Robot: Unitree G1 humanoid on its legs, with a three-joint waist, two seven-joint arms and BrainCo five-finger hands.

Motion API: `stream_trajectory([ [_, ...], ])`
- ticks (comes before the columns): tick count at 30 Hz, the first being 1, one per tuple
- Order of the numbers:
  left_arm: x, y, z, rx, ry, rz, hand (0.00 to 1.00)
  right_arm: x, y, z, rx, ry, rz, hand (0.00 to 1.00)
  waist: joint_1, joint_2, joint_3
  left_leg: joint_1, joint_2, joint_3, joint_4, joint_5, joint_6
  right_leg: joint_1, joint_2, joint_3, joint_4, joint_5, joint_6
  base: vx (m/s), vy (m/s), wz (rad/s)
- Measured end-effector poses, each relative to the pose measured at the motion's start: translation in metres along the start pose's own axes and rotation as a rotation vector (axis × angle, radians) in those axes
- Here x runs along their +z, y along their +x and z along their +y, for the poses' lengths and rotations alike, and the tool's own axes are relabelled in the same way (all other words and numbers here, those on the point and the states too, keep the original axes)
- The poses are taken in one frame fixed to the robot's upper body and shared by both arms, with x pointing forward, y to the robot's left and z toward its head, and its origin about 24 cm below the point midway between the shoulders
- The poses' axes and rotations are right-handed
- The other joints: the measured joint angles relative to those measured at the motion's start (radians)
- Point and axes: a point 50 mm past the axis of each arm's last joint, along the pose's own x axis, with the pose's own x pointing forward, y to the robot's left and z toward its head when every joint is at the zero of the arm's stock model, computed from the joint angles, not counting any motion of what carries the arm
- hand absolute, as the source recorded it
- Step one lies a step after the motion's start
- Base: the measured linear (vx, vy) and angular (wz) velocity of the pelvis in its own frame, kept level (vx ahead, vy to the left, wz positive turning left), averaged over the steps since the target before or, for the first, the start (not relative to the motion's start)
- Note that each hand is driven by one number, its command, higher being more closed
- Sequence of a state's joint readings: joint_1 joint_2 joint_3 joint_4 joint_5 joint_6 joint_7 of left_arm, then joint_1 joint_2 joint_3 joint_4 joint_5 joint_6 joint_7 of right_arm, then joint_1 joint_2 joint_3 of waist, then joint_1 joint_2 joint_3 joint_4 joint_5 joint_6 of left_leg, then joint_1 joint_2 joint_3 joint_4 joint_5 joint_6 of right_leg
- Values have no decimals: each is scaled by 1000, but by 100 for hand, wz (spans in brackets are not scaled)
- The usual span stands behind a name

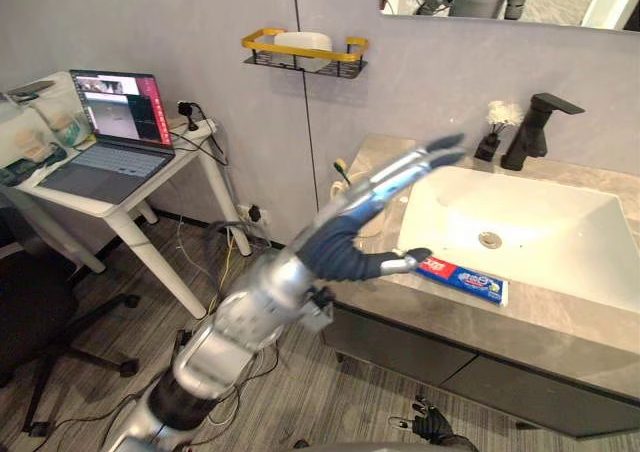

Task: Organize washtable

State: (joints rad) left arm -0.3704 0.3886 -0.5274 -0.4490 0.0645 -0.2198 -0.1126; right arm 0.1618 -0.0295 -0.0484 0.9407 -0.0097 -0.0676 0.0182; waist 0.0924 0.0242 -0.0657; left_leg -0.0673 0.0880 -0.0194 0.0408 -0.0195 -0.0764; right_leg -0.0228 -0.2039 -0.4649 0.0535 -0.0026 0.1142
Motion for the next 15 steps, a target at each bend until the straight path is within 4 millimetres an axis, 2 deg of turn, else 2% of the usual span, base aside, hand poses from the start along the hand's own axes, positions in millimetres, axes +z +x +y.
stream_trajectory([
  [4,-18,13,-19,-96,-37,50,0,-2,0,-8,-30,43,7,0,-21,-2,1,7,-1,26,0,-2,-1,1,2,26,-23,19,0,-1,0,-16],
  [10,-30,38,-53,-267,100,50,0,-4,-1,-13,-42,39,22,0,-25,-11,10,11,0,40,0,-2,-1,2,7,44,-41,34,-1,-39,-7,-9],
  [15,-37,54,-61,-256,170,50,0,-4,-1,-15,-41,27,20,0,-28,-8,16,10,-1,39,0,-2,0,0,7,46,-42,37,-2,-22,-5,-1],
])
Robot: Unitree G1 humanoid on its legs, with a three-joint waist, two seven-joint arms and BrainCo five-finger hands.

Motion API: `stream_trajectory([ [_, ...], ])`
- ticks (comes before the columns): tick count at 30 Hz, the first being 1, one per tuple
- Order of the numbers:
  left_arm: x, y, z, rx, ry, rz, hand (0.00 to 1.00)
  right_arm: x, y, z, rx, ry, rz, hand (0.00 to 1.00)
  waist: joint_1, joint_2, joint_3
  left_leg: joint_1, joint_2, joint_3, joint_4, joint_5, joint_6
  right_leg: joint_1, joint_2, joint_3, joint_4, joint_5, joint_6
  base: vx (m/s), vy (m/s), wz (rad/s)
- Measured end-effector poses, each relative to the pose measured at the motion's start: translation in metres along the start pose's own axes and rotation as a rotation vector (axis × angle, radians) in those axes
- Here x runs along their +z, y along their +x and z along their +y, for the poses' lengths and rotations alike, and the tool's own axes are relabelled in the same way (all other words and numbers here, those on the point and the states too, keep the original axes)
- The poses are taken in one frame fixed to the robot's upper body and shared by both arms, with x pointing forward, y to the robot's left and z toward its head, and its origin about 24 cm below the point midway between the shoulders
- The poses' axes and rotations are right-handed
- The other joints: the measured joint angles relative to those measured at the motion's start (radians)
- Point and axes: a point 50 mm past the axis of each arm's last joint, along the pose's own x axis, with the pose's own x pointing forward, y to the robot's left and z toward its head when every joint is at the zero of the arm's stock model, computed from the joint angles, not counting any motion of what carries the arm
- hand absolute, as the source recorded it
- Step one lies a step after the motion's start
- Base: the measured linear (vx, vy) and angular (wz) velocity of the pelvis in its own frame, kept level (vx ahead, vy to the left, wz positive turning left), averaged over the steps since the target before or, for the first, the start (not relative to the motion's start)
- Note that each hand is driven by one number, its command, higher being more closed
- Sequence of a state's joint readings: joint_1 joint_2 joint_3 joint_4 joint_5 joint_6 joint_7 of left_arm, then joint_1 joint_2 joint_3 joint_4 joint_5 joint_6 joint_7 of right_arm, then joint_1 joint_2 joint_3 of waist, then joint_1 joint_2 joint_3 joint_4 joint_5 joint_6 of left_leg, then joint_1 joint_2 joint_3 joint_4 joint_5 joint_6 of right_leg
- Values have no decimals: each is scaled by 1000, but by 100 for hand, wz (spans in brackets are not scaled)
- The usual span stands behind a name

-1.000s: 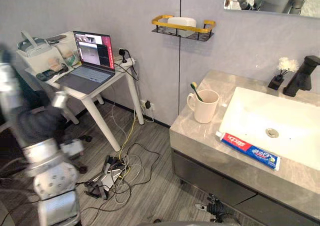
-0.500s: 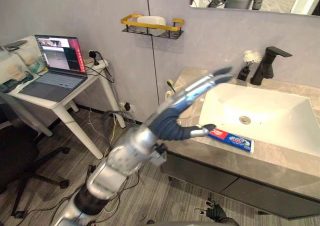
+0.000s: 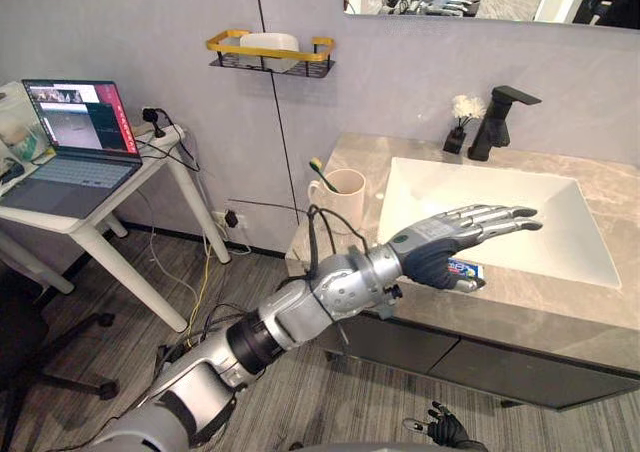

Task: Organize washtable

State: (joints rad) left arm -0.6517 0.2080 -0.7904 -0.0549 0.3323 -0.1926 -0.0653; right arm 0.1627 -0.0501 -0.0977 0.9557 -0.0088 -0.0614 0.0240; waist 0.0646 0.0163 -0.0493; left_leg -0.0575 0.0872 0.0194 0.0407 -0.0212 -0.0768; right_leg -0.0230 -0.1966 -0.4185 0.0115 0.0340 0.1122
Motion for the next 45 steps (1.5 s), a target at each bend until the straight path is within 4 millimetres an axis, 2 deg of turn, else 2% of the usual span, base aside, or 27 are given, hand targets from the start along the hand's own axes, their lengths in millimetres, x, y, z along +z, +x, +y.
stream_trajectory([
  [6,0,9,-18,-102,42,-15,0,7,1,-2,-1,-31,-28,0,-2,2,14,-7,0,7,-6,0,0,-15,0,8,-2,2,2,11,-4,-3],
  [7,-4,13,-17,-106,48,-1,0,11,1,-2,2,-34,-41,0,-6,9,18,-11,-1,8,-6,0,0,-17,0,8,-4,5,2,18,-5,-5],
  [12,-19,21,-16,-79,54,80,0,17,3,5,24,-63,-59,0,-28,1,34,-15,-1,9,-5,0,0,-20,1,8,-7,7,2,0,0,0],
  [18,-27,27,-21,-67,21,142,0,19,3,8,34,-71,-65,0,-25,-9,46,-35,1,11,-4,0,0,-40,1,9,-5,7,2,0,0,0],
  [22,-36,29,-20,-42,10,197,0,29,3,10,28,-67,-107,0,-28,-13,61,-39,2,19,-4,0,0,-53,1,19,0,8,2,-7,-7,-6],
  [31,-41,28,-21,-59,56,231,0,35,3,14,28,-55,-136,0,-27,-20,67,-38,3,39,-4,-4,1,-64,1,37,3,9,0,0,-3,-6],
  [45,-71,14,-23,-85,89,381,0,41,4,18,32,-65,-150,0,-28,-25,80,-58,4,43,1,-4,1,-86,2,43,4,13,-1,0,0,0],
])
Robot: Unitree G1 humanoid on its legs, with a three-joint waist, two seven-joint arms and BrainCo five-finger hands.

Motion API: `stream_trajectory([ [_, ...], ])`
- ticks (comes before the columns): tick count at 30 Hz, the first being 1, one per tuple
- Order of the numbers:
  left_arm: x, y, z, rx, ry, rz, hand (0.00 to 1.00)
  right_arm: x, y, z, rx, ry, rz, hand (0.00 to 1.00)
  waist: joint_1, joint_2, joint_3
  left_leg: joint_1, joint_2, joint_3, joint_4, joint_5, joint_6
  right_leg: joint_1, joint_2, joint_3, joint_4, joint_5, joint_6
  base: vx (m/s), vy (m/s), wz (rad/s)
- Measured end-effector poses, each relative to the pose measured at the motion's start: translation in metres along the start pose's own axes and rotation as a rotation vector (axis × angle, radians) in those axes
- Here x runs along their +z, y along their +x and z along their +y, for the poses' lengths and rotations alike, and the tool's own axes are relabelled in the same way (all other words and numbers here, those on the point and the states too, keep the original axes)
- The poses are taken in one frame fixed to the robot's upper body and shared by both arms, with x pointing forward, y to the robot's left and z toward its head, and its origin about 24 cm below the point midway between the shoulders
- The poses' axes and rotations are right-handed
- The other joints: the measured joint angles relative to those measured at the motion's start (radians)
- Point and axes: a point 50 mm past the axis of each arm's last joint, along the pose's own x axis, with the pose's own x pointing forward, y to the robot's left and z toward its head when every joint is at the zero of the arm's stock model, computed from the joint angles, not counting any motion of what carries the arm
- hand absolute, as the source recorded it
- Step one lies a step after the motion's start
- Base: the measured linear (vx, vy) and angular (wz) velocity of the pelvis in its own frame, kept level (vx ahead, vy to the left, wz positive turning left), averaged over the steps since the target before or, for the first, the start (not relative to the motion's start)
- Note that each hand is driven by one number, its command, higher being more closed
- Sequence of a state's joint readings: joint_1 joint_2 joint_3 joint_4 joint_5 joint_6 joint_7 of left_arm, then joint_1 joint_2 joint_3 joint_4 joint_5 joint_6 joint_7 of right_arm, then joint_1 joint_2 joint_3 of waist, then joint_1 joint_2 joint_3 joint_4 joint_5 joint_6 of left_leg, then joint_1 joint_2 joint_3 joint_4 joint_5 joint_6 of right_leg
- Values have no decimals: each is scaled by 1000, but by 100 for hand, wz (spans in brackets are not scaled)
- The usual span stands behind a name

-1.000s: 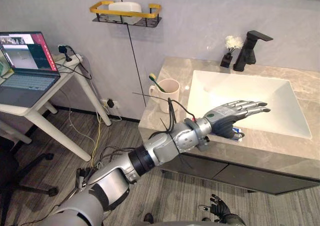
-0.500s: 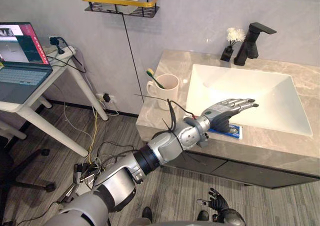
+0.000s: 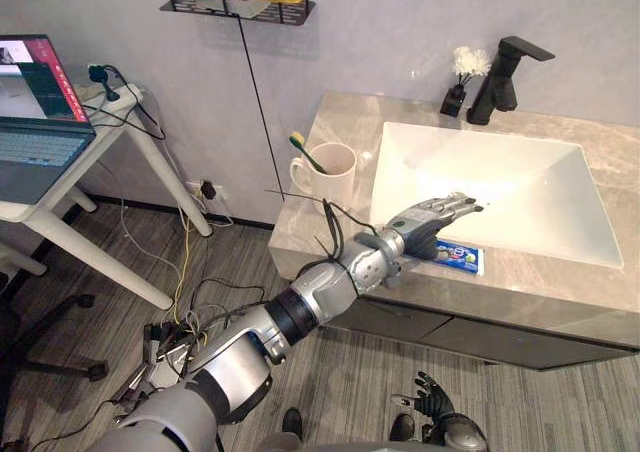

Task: Organize washtable

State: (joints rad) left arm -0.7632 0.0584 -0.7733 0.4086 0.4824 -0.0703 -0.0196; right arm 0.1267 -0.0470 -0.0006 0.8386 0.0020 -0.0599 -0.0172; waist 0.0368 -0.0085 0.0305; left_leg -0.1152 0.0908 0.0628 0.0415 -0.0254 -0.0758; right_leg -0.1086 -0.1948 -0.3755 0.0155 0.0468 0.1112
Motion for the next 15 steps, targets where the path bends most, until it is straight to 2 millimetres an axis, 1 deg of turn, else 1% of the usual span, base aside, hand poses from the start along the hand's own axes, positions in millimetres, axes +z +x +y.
stream_trajectory([
  [5,-8,-1,-2,-9,0,44,0,8,3,3,12,-11,-22,0,2,3,6,-14,-1,-4,6,0,0,-9,-1,-3,1,0,0,0,-1,2],
  [8,-13,-3,1,-5,0,65,0,13,5,5,18,-18,-33,0,3,4,8,-23,-1,-4,9,0,0,-19,0,-2,3,0,-1,0,0,0],
  [11,-19,-6,5,-4,-9,82,0,12,4,5,18,-13,-32,0,2,7,10,-23,-1,-4,10,0,0,-19,0,-2,4,0,-1,0,0,0],
  [15,-22,-11,9,-20,-10,80,0,12,4,4,18,-13,-30,0,3,9,11,-23,-1,-4,10,0,0,-19,0,-1,4,1,-1,0,0,0],
])
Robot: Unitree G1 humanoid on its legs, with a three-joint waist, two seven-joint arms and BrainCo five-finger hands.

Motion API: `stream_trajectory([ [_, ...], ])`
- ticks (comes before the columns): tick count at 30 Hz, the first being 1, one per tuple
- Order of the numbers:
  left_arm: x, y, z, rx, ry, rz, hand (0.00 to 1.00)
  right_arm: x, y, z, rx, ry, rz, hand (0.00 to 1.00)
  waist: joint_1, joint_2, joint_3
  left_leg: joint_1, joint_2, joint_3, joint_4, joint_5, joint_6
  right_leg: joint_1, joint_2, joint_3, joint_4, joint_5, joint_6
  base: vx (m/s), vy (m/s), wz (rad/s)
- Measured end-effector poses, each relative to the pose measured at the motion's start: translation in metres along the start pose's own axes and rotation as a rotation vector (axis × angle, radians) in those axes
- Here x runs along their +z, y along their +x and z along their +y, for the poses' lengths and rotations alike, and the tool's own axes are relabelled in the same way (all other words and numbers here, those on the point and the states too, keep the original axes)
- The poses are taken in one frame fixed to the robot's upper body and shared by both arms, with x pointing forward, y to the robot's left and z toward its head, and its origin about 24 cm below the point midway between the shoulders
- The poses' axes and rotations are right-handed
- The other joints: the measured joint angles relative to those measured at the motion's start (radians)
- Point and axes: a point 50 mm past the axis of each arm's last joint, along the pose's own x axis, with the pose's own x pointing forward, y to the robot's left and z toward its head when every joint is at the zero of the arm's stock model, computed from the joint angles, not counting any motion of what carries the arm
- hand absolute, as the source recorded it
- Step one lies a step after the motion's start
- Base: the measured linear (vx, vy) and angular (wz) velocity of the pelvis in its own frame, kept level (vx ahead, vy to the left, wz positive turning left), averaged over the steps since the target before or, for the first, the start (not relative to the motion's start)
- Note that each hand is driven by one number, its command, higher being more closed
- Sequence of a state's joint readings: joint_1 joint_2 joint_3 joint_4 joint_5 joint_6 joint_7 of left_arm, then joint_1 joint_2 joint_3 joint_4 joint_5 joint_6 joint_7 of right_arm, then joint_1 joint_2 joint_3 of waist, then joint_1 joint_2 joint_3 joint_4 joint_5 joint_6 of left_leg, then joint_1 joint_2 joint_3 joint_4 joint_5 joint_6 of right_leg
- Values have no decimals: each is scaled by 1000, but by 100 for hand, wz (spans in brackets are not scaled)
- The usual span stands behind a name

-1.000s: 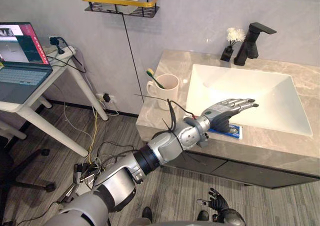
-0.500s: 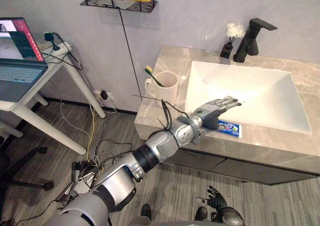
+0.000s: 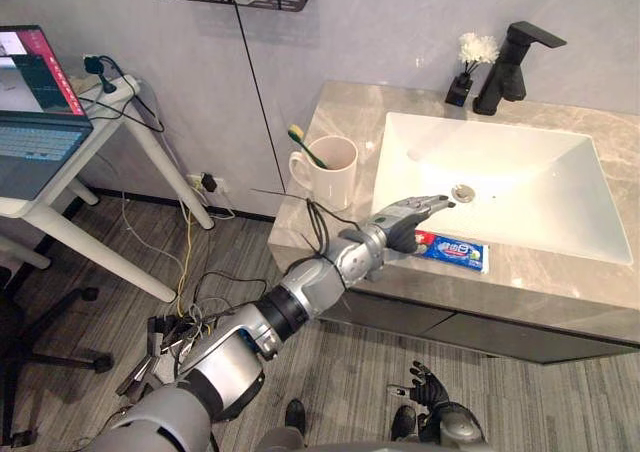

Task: Organize washtable

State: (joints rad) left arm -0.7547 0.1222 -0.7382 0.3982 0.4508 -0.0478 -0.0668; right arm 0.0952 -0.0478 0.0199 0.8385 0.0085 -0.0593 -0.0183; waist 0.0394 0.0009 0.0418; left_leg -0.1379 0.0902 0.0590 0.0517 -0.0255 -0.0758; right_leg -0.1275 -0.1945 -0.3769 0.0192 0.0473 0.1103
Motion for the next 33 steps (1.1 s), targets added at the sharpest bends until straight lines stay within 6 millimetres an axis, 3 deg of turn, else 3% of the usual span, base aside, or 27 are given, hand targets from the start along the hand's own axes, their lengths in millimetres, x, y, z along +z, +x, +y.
stream_trajectory([
  [13,-18,-19,-6,-153,24,-9,0,-5,0,1,11,-18,27,0,0,9,5,11,-2,16,-3,0,0,1,2,20,-4,6,-1,-3,0,-3],
  [25,-24,-23,-5,-211,125,-23,0,-13,0,-6,-3,-32,67,0,-6,13,4,10,-4,26,-3,0,0,0,4,39,-34,34,-3,-12,-1,-5],
  [26,-25,-23,-4,-209,126,-21,100,-13,1,-6,-3,-33,67,0,-6,13,4,10,-4,27,-3,1,0,0,4,40,-37,35,-2,-11,-2,-4],
  [33,-23,-22,1,-98,215,-54,100,-7,2,-10,-16,-38,45,0,-7,16,6,-20,-5,27,2,1,1,-27,4,45,-41,48,-5,-2,0,0],
])
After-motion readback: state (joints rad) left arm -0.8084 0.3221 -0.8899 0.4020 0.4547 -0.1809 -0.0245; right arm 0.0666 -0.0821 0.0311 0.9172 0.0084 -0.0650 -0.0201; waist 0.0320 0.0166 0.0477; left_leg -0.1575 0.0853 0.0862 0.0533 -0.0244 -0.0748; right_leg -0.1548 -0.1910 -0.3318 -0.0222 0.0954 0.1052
